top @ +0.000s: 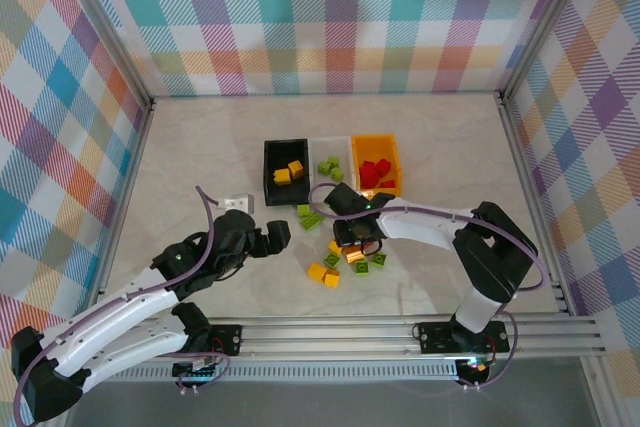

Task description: Sort the legos into containers by color

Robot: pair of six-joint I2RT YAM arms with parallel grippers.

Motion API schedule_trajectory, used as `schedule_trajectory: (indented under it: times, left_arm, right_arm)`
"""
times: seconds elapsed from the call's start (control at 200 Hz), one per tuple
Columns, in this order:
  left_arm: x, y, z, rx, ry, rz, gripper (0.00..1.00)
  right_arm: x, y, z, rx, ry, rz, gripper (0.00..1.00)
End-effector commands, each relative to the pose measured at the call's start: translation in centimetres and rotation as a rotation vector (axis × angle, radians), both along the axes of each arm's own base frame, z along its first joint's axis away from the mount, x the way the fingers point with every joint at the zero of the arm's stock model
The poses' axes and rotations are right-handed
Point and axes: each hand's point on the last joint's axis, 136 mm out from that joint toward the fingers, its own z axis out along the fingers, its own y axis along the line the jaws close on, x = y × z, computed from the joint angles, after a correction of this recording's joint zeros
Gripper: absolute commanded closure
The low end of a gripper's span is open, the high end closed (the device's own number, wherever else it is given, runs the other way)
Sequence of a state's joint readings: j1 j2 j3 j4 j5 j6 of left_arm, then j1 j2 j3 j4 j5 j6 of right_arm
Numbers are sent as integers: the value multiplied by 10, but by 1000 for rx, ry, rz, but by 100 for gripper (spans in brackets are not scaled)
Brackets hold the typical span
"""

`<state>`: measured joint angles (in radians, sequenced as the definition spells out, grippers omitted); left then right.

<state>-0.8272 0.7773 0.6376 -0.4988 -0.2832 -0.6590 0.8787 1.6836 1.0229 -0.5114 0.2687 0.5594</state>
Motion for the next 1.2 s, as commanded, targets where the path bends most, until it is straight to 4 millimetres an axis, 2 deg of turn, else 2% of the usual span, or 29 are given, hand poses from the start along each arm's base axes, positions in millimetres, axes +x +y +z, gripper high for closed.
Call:
schedule_trajectory:
  times: [0.0,0.13,0.245,0.465,0.635,0.74,0.815,0.89,0.99,1.12,1.2]
  left_arm:
    - [-2,6,-5,18,3,21,0]
    - [-3,9,-6,22,8,26,0]
    - [-5,14,-7,30,7,38,0]
    - [-6,19,3,7,-25,53,0]
    - [-6,21,5,3,-35,57,0]
    - [-5,22,5,10,-35,65,0]
    - [-5,22,3,14,-31,66,0]
    - [-5,20,1,19,-22,61,0]
    - [-4,20,-1,31,-17,56,0]
    - [-3,18,-3,37,-12,54,0]
    - [-3,17,-4,35,-11,54,0]
  right_arm:
    - [0,-4,-4,-73,6,12,50]
    - [1,-1,-7,-75,11,6,58]
    - [4,4,2,-36,-15,5,62]
    - [16,17,53,95,-143,9,64]
    - [28,15,98,175,-229,-11,65]
    - [31,16,115,232,-216,-18,65]
    - [27,11,110,212,-178,-33,65]
    - [21,-1,93,164,-137,-63,65]
    - [15,-28,72,121,-111,-129,65]
    - [13,-65,53,94,-90,-228,65]
    - [11,-79,46,94,-78,-265,64]
